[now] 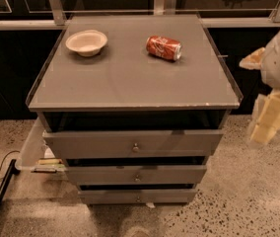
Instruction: Open bottom drawer
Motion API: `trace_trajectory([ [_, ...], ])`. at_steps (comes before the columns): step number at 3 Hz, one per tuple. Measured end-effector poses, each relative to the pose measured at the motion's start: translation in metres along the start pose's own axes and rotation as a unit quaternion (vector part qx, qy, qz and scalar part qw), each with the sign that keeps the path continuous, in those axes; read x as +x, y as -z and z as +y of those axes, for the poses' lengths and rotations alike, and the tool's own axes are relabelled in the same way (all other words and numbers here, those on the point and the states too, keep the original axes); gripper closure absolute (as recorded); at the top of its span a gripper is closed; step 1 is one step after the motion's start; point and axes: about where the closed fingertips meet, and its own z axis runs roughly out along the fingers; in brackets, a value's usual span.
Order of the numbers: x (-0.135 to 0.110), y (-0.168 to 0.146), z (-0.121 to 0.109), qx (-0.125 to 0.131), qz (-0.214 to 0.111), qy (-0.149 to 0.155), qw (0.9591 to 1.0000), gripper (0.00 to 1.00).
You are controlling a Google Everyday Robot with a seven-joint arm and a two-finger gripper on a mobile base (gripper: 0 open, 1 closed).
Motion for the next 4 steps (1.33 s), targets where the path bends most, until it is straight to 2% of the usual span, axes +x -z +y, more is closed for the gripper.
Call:
trace_trajectory([
  [1, 0.022, -0.040, 0.024, -0.006, -0.032, 0.013, 0.9994, 0.00],
  [2, 0.046, -0.080, 0.043, 0.005, -0.067, 0.028, 0.9974, 0.00],
  [3, 0.057, -0.122, 0.057, 0.021, -0.109, 0.043, 0.9929, 0.00],
  [4, 0.051, -0.165, 0.060, 0.026, -0.117, 0.054, 0.9913, 0.00],
])
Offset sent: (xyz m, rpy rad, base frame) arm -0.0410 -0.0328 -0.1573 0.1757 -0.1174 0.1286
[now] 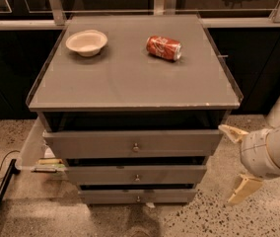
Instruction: Open bottom drawer
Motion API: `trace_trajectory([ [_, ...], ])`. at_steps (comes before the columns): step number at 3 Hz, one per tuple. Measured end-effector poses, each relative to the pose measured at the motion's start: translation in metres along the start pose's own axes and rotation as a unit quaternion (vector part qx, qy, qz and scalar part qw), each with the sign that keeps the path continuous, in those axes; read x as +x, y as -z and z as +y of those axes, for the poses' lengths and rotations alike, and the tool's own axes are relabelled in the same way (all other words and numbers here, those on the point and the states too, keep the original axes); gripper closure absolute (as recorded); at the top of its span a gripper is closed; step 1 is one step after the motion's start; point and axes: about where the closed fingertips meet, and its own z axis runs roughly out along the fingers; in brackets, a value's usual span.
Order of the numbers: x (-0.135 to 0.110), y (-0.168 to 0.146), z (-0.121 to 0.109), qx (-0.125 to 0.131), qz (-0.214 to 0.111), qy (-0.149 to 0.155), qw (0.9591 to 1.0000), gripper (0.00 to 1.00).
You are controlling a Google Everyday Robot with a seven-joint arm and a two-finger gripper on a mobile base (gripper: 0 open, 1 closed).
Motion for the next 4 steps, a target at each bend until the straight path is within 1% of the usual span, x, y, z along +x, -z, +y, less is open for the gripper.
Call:
trace_trajectory([
  [1, 0.000, 0.000, 0.000, 0.000, 0.000, 0.000, 1.0000, 0.00],
  [2, 0.011, -0.044, 0.014, -0.026, -0.013, -0.009, 0.9996, 0.00],
  [3, 0.036, -0.114, 0.034, -0.047, -0.025, -0.014, 0.9985, 0.00],
  [4, 0.060, -0.174, 0.049, -0.046, -0.041, -0.013, 0.9980, 0.00],
])
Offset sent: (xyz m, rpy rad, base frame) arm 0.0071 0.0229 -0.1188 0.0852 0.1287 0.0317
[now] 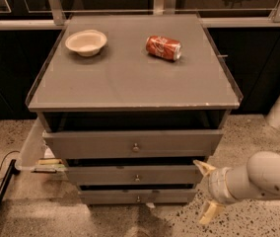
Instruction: Open bottom drawer
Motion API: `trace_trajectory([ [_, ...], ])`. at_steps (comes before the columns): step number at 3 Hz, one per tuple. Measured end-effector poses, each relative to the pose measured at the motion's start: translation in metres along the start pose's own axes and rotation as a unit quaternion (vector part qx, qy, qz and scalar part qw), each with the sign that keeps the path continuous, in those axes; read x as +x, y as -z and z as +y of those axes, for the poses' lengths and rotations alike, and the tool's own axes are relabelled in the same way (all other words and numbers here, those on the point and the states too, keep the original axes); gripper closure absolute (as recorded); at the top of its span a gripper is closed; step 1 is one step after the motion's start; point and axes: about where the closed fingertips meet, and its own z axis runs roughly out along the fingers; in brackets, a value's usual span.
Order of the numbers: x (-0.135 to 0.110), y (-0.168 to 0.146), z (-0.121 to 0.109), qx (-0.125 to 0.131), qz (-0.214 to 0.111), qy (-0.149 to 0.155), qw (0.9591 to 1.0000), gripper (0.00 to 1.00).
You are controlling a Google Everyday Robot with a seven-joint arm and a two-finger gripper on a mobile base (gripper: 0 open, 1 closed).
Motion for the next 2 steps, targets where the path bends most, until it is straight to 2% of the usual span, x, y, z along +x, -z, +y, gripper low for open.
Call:
trace_trajectory([
  [1, 0.020, -0.043, 0.007, 0.009, -0.012, 0.010, 0.9998, 0.00],
  [2, 0.042, -0.082, 0.009, -0.004, -0.001, 0.001, 1.0000, 0.00],
])
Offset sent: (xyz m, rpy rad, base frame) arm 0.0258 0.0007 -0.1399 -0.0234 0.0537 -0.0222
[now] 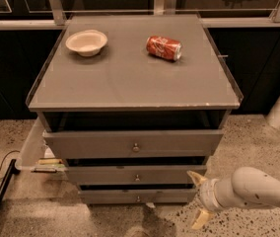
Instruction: Open bottom drawer
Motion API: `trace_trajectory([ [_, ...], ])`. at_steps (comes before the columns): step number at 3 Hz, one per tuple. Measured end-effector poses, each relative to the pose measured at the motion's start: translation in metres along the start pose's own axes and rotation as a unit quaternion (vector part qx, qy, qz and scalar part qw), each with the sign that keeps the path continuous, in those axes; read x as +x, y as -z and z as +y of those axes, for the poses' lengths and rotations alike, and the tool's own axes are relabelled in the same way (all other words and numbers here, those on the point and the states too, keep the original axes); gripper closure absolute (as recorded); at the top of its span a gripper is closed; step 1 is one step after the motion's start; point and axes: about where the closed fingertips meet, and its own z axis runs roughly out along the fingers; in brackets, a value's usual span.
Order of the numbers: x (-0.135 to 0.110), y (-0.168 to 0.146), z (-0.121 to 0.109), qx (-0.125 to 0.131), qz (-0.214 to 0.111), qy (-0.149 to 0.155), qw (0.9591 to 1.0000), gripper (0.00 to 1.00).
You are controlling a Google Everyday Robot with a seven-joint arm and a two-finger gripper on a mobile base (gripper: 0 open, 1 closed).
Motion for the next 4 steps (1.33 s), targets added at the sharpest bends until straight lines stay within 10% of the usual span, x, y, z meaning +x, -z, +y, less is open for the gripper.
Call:
trace_trajectory([
  [2, 0.008, -0.028, 0.006, -0.026, -0.008, -0.015, 0.9995, 0.00],
  [4, 0.054, -0.123, 0.024, -0.043, -0.016, -0.037, 0.9983, 0.00],
])
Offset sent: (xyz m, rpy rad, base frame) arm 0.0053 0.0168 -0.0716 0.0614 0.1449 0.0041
